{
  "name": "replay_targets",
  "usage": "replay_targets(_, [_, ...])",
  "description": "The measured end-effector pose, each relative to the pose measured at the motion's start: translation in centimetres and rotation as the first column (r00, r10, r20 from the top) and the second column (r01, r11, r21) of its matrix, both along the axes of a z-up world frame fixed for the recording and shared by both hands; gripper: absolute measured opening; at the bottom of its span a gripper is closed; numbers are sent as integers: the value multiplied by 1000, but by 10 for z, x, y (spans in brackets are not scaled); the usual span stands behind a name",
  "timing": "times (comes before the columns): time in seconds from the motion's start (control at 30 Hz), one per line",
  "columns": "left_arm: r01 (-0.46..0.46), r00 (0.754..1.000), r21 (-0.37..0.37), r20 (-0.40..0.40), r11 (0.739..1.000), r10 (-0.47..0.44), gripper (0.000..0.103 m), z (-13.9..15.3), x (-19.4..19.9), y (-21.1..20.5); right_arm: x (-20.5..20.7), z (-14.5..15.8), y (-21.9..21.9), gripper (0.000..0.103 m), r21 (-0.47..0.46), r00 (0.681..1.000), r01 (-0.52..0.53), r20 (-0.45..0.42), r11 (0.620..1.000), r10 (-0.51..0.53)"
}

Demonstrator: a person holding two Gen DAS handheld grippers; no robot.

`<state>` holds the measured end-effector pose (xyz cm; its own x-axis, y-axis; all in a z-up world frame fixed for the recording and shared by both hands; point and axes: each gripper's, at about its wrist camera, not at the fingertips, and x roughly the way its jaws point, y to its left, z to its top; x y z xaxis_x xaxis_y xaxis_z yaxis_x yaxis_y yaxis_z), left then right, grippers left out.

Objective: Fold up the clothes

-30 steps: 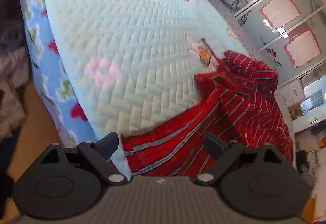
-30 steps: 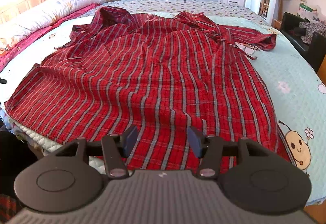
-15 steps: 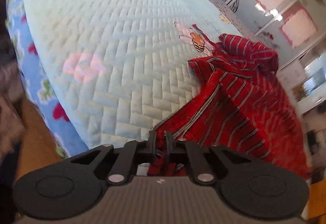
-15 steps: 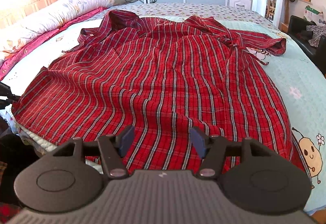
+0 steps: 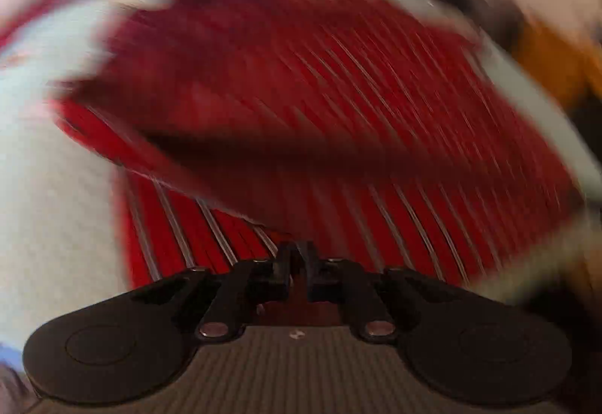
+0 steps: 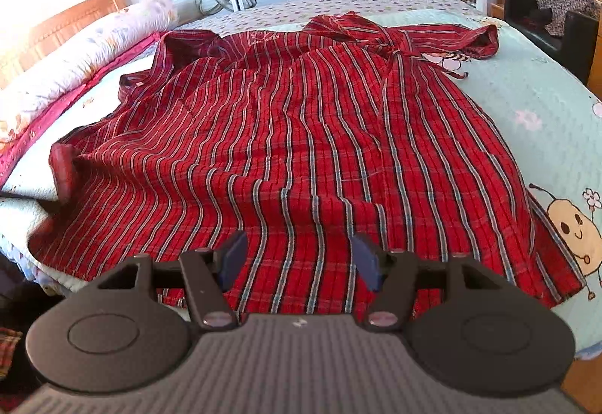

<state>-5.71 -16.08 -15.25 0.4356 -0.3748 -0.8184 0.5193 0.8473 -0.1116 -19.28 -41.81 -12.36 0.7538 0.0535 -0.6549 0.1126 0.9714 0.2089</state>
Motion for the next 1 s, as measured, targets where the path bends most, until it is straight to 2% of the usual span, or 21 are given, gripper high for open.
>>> replay_targets(0.07, [37,998,38,-54,999,-34,11,-19,-8,-14,-2,-3,-4,63,18,1000,9,0,1000,-9])
replay_targets(0.2, [44,983,-93,-173,995,-59,11,-22,-7,-8,-6,-8,-12,63,54,1000,28,1,998,-28])
replay_targets(0.27, [58,984,-136,-160,989,-79,11,-4,-9,-11,-7,-10,-17,63,77,999,39,2,996,-39])
replay_targets(0.33, [71,986,-209,-132,975,-100,11,20,-7,-12,-6,-11,-23,64,129,998,59,9,990,-61])
replay_targets(0.37, [70,987,-233,-122,970,-101,17,29,-4,-14,-6,-11,-27,64,154,997,69,13,986,-72])
replay_targets(0.4, [63,989,-252,-112,966,-94,29,38,1,-19,-6,-11,-30,64,177,996,79,16,981,-83])
replay_targets(0.43, [55,991,-267,-103,962,-85,35,47,7,-25,-4,-10,-34,64,200,995,92,20,975,-98])
replay_targets(0.5, [8,995,-254,-96,967,-33,62,58,26,-45,1,-6,-49,64,266,989,129,33,955,-143])
replay_targets(0.63, [-66,996,-201,-76,977,51,63,73,70,-78,11,-1,-85,71,392,967,208,52,896,-248])
replay_targets(0.73, [-105,994,-100,-41,989,101,64,71,100,-104,20,-1,-110,72,445,946,265,53,855,-321])
replay_targets(0.87, [-169,983,-20,-81,985,167,66,49,125,-123,45,-7,-125,72,459,927,324,19,827,-374])
replay_targets(0.93, [-188,974,-4,-130,982,186,66,29,130,-124,55,-12,-127,73,460,926,332,6,823,-377])
replay_targets(1.0, [-196,969,43,-145,980,200,66,9,130,-125,68,-18,-127,75,458,930,331,-11,825,-367])
